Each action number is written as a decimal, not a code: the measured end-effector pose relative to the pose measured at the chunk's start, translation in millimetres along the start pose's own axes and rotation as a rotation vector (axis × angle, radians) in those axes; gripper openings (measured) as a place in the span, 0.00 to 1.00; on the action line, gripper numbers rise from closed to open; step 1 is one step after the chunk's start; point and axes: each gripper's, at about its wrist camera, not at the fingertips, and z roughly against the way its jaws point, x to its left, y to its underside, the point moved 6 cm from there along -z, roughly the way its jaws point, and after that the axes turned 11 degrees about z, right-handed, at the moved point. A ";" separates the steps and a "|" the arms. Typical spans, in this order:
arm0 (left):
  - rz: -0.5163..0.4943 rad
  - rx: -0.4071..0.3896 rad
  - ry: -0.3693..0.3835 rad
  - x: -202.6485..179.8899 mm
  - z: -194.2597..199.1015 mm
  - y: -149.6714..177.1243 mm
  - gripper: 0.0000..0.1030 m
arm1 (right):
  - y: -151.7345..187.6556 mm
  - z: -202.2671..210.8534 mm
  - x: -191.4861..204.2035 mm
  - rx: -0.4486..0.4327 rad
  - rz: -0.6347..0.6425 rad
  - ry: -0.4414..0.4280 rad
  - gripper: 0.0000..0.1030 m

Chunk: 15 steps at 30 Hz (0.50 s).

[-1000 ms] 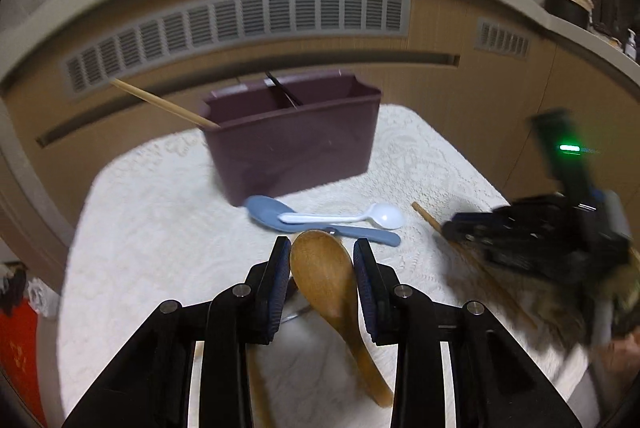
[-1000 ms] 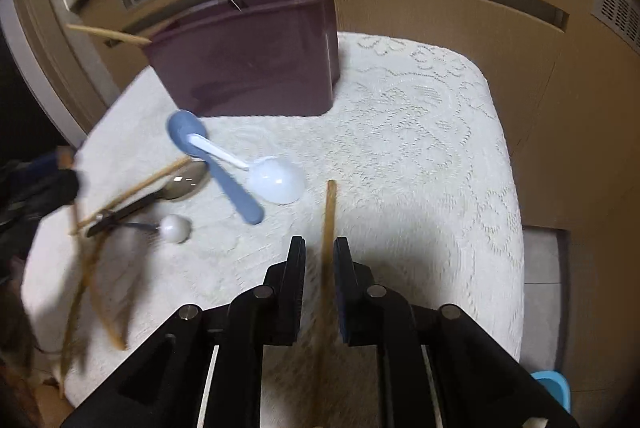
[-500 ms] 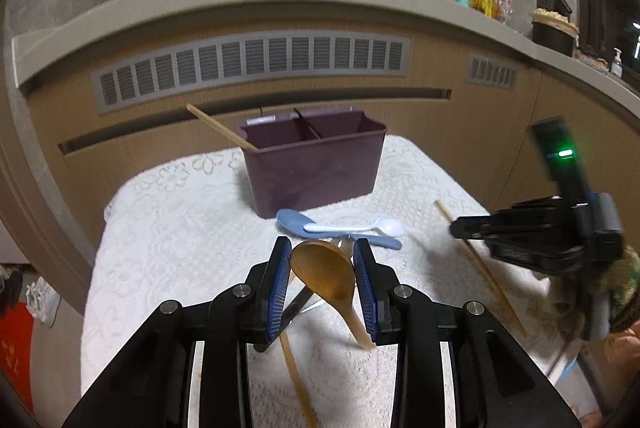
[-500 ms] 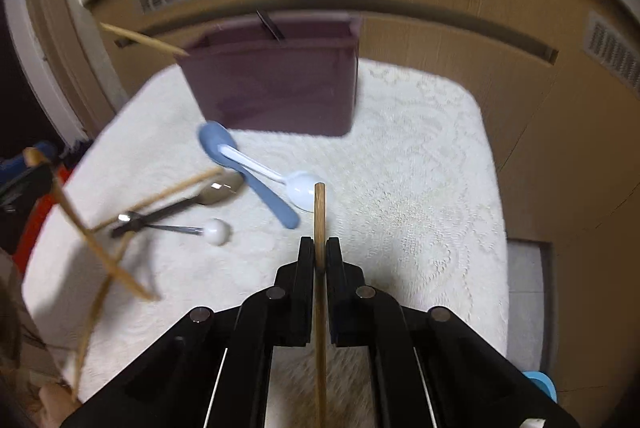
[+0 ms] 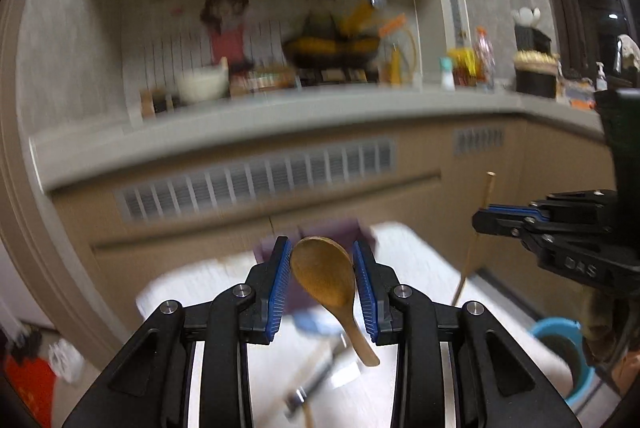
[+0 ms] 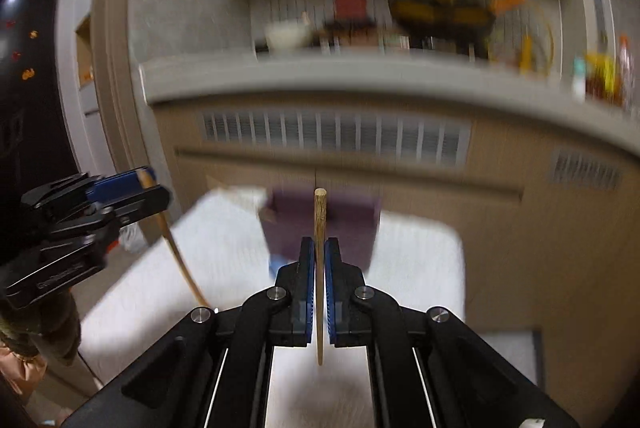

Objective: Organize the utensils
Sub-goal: 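Drop the chopstick into the purple holder with the right tool while the left drops the wooden spoon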

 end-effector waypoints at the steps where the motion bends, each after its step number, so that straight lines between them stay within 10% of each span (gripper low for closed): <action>1: -0.008 -0.026 -0.001 -1.6 0.0 -18.6 0.32 | -18.5 6.3 -1.6 -0.038 0.015 0.013 0.05; 8: -0.034 -0.165 -0.037 5.1 -27.0 -105.5 0.32 | -116.9 13.3 -24.0 -0.199 0.082 0.095 0.05; 15: -0.048 -0.142 -0.063 15.0 -102.8 -122.9 0.32 | -134.5 -56.4 -58.7 -0.182 0.027 0.098 0.05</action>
